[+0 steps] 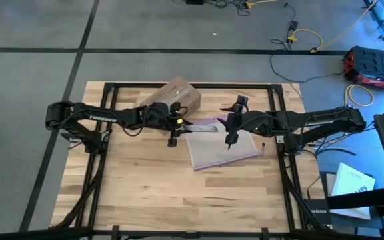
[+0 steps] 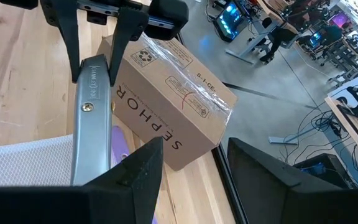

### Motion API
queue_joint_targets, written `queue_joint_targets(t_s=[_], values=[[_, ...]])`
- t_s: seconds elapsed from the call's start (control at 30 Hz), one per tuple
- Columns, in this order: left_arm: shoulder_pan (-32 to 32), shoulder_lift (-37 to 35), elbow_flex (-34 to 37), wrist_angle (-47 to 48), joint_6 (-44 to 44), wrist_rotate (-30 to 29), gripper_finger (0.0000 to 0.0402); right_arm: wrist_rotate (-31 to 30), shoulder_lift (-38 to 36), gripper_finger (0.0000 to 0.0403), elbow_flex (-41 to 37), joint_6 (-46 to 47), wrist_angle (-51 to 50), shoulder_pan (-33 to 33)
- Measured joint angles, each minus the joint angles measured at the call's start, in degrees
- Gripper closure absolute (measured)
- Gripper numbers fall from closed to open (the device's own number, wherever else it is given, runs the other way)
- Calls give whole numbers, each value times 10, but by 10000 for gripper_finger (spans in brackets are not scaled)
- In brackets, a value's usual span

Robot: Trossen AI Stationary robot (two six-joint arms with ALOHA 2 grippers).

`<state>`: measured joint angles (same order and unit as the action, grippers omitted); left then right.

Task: Unpack boxes
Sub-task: Put the cutter on the zip bag

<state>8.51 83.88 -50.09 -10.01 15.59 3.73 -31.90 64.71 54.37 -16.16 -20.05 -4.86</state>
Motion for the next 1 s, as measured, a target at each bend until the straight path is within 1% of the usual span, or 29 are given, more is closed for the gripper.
queue_joint_targets(t_s=[0.3,0.63,1.0], values=[[4,0,0,-3,9,1,293,0,0,233,0,0,0,0],[4,0,0,-28,11,0,293,0,0,233,0,0,0,0],[7,0,0,-26,12,3,293,0,0,233,0,0,0,0]])
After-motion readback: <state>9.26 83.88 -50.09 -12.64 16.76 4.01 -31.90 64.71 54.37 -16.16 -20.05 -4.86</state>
